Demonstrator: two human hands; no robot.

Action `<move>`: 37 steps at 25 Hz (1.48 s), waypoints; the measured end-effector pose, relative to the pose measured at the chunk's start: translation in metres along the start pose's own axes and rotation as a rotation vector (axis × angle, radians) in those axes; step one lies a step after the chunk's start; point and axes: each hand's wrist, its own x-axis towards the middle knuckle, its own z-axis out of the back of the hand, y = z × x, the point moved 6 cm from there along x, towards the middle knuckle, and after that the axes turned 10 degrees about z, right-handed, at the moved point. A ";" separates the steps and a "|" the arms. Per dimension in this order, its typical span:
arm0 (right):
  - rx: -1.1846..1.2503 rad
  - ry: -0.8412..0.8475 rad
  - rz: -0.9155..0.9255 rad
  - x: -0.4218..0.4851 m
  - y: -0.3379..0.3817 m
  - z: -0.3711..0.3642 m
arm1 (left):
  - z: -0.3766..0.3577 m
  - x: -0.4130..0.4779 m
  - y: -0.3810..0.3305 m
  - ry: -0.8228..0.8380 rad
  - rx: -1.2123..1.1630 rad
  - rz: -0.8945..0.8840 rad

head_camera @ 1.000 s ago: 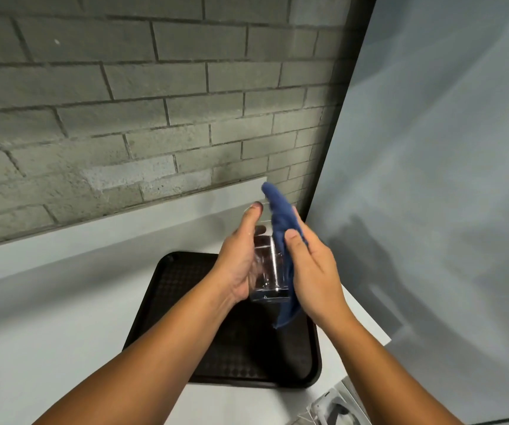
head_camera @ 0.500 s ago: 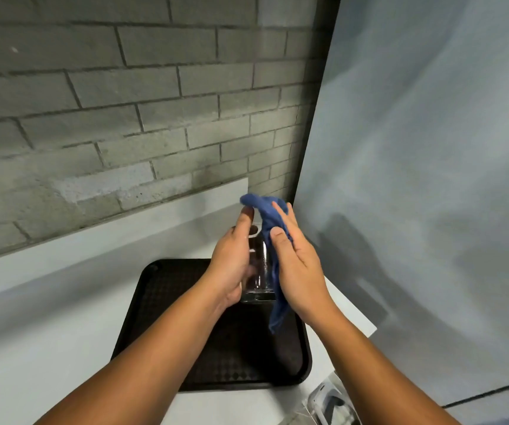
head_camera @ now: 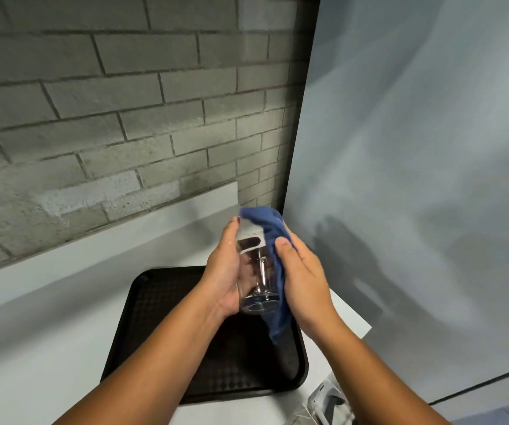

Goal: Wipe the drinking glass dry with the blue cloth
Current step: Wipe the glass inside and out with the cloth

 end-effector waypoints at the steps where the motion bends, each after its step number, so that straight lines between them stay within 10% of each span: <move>1: -0.029 -0.019 -0.012 0.000 -0.002 0.003 | 0.000 -0.002 0.001 -0.005 0.002 0.006; 37: -0.080 0.083 0.082 -0.002 -0.002 -0.020 | 0.020 -0.006 -0.010 -0.165 0.077 -0.138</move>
